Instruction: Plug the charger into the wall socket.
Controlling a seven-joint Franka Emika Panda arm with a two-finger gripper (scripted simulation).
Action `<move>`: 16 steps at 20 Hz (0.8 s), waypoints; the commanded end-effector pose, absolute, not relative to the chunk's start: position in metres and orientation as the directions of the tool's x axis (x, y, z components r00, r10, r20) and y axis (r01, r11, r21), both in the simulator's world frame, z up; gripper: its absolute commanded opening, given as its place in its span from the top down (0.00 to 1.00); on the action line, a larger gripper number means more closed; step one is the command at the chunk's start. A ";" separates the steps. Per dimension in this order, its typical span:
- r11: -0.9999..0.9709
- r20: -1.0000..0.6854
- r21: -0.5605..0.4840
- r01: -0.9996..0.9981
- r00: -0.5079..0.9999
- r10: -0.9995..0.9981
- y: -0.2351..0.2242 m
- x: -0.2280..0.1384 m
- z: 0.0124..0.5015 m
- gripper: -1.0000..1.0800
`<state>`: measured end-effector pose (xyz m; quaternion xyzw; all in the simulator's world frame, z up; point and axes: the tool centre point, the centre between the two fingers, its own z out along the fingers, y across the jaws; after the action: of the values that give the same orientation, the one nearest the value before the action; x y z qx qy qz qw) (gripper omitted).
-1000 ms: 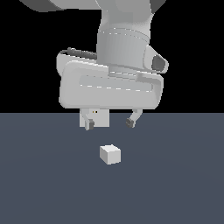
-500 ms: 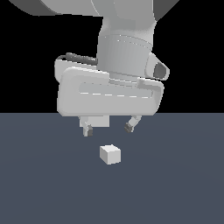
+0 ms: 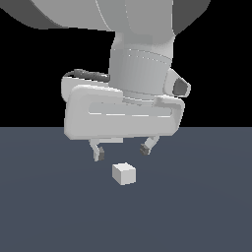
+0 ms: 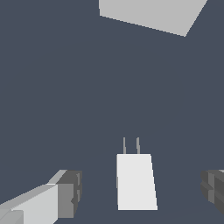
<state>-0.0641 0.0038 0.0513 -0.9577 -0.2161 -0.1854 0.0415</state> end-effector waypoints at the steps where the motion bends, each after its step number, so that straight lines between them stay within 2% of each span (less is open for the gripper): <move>1: -0.903 0.372 0.001 0.430 0.838 0.400 0.004 -0.065 0.042 0.04; 12: -0.902 0.372 0.001 0.432 0.837 0.401 0.004 -0.065 0.012 0.04; 13: -0.902 0.372 0.001 0.432 0.837 0.401 0.004 -0.065 0.012 1.00; 16: -0.902 0.372 0.001 0.432 0.837 0.401 0.004 -0.065 0.012 1.00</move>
<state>-0.0659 0.0063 0.0121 -0.9571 -0.2195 -0.1846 0.0423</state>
